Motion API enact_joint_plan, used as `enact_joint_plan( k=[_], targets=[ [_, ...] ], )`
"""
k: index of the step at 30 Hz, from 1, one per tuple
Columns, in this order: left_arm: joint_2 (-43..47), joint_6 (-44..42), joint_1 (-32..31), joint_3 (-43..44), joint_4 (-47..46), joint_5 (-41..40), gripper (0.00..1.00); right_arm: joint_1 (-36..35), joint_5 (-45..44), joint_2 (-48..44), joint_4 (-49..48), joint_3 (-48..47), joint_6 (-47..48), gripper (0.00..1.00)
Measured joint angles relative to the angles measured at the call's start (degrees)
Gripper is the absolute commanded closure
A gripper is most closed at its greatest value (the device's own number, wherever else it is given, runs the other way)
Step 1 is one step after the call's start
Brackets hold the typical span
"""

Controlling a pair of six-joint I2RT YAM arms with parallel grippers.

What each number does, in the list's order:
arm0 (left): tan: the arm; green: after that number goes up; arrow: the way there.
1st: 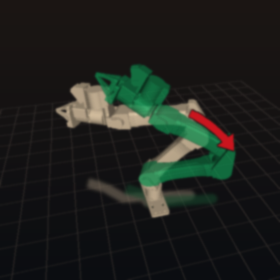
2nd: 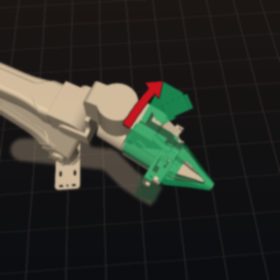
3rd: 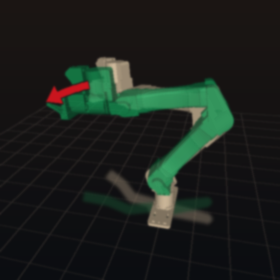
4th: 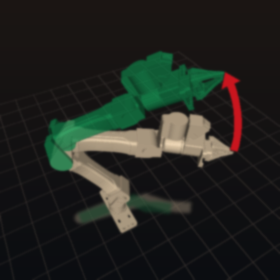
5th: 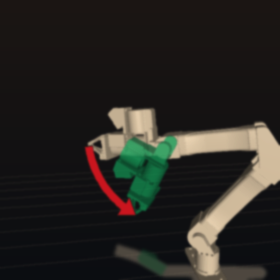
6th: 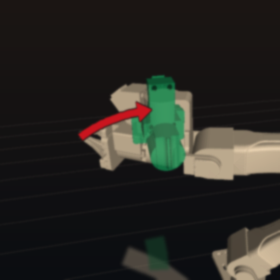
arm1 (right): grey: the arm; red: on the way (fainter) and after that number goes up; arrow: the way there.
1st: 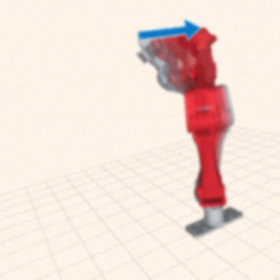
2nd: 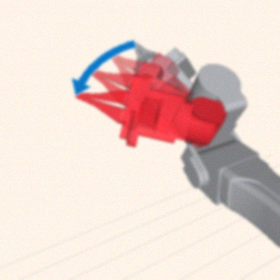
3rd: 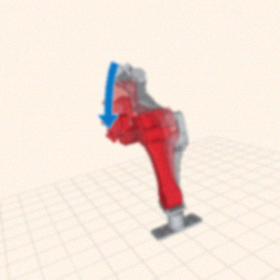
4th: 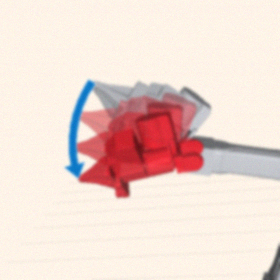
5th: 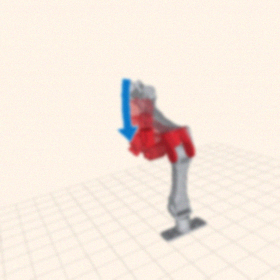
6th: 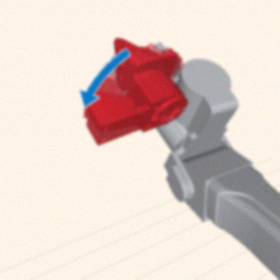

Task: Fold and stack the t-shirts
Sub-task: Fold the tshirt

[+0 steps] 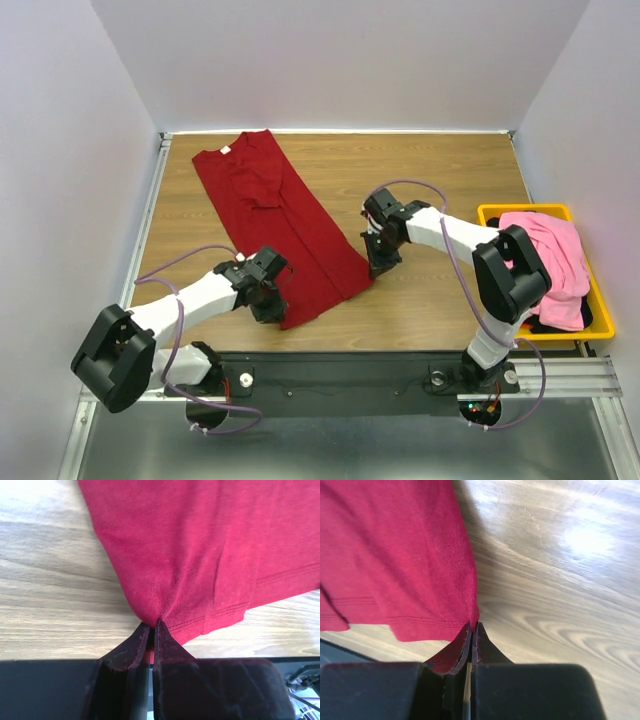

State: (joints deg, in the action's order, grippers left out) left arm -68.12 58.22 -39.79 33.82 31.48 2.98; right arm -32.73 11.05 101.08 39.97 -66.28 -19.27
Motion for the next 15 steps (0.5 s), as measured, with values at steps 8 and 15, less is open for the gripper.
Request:
enact_joint_plan(
  k=[8, 15],
  targets=[
    [1.2, -2.1, 3.8, 7.3, 1.3, -4.7, 1.0, 0.0, -2.8, 1.5, 5.2, -18.2, 1.5, 0.99],
    [3.2, -7.6, 17.5, 9.5, -1.2, -7.8, 1.0, 0.1, -3.6, 11.8, 6.4, -35.9, 2.5, 0.99]
  ],
)
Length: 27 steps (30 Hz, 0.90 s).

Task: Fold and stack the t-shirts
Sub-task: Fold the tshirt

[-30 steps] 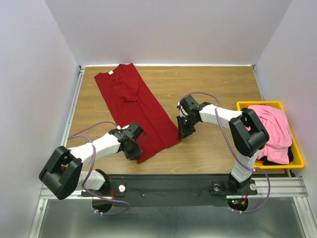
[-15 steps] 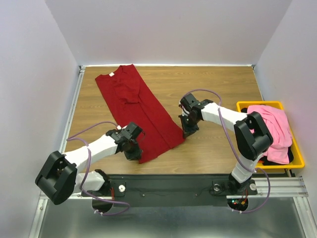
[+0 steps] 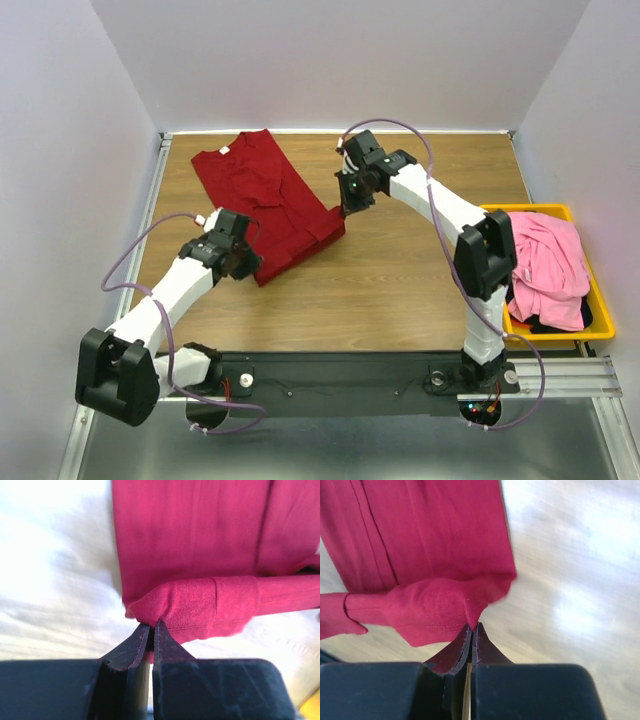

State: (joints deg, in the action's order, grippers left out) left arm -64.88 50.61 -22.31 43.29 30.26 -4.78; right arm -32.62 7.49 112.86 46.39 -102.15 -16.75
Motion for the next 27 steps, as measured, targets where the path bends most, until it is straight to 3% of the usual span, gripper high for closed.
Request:
enact_joint_plan(
  k=[11, 27],
  targets=[
    [-3.9, -9.0, 9.0, 3.6, -8.1, -0.9, 1.0, 0.0, -0.2, 14.0, 0.1, -18.9, 1.4, 0.99],
    [-9.8, -15.8, 17.1, 2.5, -18.4, 0.3, 1.0, 0.0, 0.0, 19.9, -7.6, -21.9, 1.6, 0.99]
  ],
)
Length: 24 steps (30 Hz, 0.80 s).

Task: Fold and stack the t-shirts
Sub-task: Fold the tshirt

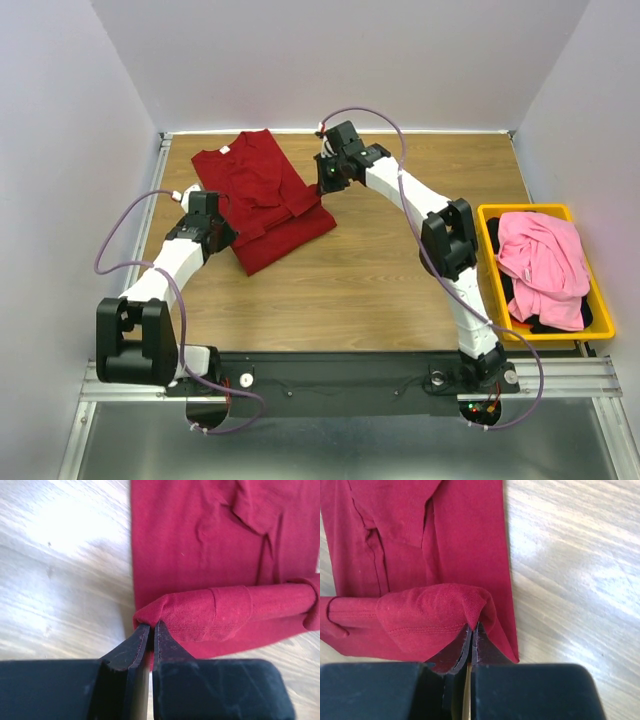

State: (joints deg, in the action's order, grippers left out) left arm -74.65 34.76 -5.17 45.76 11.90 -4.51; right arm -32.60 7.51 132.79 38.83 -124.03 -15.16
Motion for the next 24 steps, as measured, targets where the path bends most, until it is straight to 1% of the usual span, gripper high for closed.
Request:
enact_joint_plan(
  k=[6, 15, 24],
  targets=[
    [-3.2, -1.8, 1.7, 0.0, -3.0, 0.9, 1.0, 0.0, -0.1, 1.2, -3.4, 0.0, 0.0, 0.99],
    [-3.6, -4.1, 3.3, 0.0, -6.6, 1.9, 1.0, 0.0, -0.2, 4.1, -6.8, -0.5, -0.5, 0.99],
    [-7.5, -5.2, 3.4, 0.0, -9.3, 3.0, 1.0, 0.0, -2.3, 4.3, -8.9, -0.5, -1.6, 0.99]
  ],
)
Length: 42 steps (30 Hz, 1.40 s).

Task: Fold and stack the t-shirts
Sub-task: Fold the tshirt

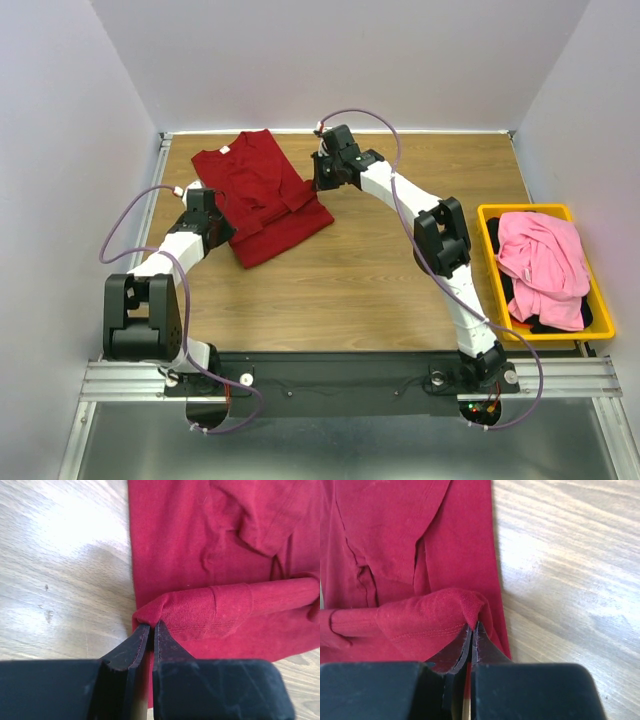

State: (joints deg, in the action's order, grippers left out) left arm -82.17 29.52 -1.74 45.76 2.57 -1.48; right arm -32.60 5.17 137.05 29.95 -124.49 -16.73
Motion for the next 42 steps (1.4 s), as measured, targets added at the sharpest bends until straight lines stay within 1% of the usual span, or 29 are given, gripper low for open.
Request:
enact_joint_plan(
  k=[13, 19, 27, 35, 37, 38, 39, 40, 41, 42],
  targets=[
    [-3.1, -0.2, 0.6, 0.0, -1.5, 0.9, 1.0, 0.0, -0.9, 0.3, -1.9, 0.0, -0.5, 0.99],
    [-3.2, -0.4, 0.7, 0.0, -2.2, 0.9, 1.0, 0.0, -1.5, 0.3, -2.3, 0.0, -0.6, 0.99],
    [-5.1, -0.6, 0.7, 1.3, -3.2, 0.8, 1.0, 0.0, -2.0, 1.0, -3.8, 0.0, -0.7, 0.99],
    [-6.4, -0.6, 0.7, 1.7, -3.3, 0.3, 1.0, 0.0, -2.2, 3.8, -4.7, 0.0, -1.1, 0.98],
    [-6.6, -0.6, 0.7, 1.7, -3.3, 0.2, 0.99, 0.0, -2.2, 4.1, -4.7, 0.0, -1.1, 0.96],
    [-6.8, -0.6, 0.7, 1.8, -3.3, 0.2, 0.98, 0.0, -2.2, 4.2, -4.7, 0.0, -1.2, 0.95],
    [-7.0, -0.6, 0.7, 1.9, -3.3, 0.2, 0.96, 0.0, -2.2, 4.2, -4.8, 0.0, -1.2, 0.91],
    [-7.1, -0.6, 0.7, 2.0, -3.3, 0.2, 0.89, 0.0, -2.2, 4.2, -5.0, 0.0, -1.3, 0.88],
    [-7.3, -0.6, 0.7, 2.1, -3.3, 0.2, 0.77, 0.0, -2.2, 4.2, -5.2, 0.0, -1.4, 0.83],
    [-7.4, -0.6, 0.7, 2.2, -3.2, 0.2, 0.55, 0.0, -2.2, 4.2, -5.2, 0.0, -1.4, 0.75]
  ],
)
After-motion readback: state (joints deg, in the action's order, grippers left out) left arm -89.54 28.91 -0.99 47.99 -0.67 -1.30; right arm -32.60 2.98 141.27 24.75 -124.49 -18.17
